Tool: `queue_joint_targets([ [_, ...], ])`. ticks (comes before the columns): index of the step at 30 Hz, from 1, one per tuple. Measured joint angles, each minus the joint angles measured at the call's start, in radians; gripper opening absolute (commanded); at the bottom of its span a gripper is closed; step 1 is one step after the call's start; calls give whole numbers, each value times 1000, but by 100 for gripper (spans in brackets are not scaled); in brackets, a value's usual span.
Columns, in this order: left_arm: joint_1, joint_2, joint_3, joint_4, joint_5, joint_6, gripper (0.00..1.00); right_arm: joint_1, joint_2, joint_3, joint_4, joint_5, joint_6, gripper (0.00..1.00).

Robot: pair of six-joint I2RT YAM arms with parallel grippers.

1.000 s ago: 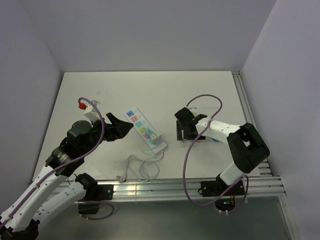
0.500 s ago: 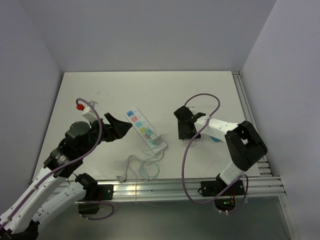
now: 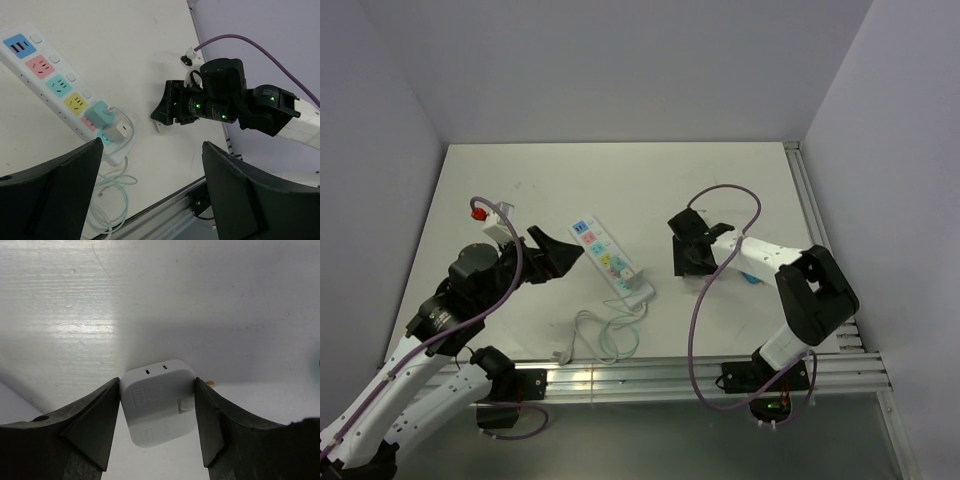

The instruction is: Insert the plug

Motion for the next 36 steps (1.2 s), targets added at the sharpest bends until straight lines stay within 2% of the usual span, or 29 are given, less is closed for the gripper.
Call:
queue_joint_targets([
  [3,0,0,0,0,0,-2,87,0,-38,0,0,-1,-3,17],
  [5,0,1,1,0,0,-3,87,0,-66,0,2,-2,-6,14],
  [6,0,2,2,-1,0,-3,87,0,-78,0,5,-4,-10,7],
  [9,0,-2,4,-3,2,-3,87,0,-97,0,14,-19,-13,0],
  [22,0,-8,26,7,56,-2,85,-3,-140,40,13,-112,-19,0],
  [28,0,-9,8,79,105,7,83,-24,-200,140,7,-265,-12,0],
  [34,0,28,-14,142,146,25,80,-37,-247,290,32,-503,19,0],
  [36,0,53,-16,171,177,26,83,-37,-259,315,39,-571,31,0],
])
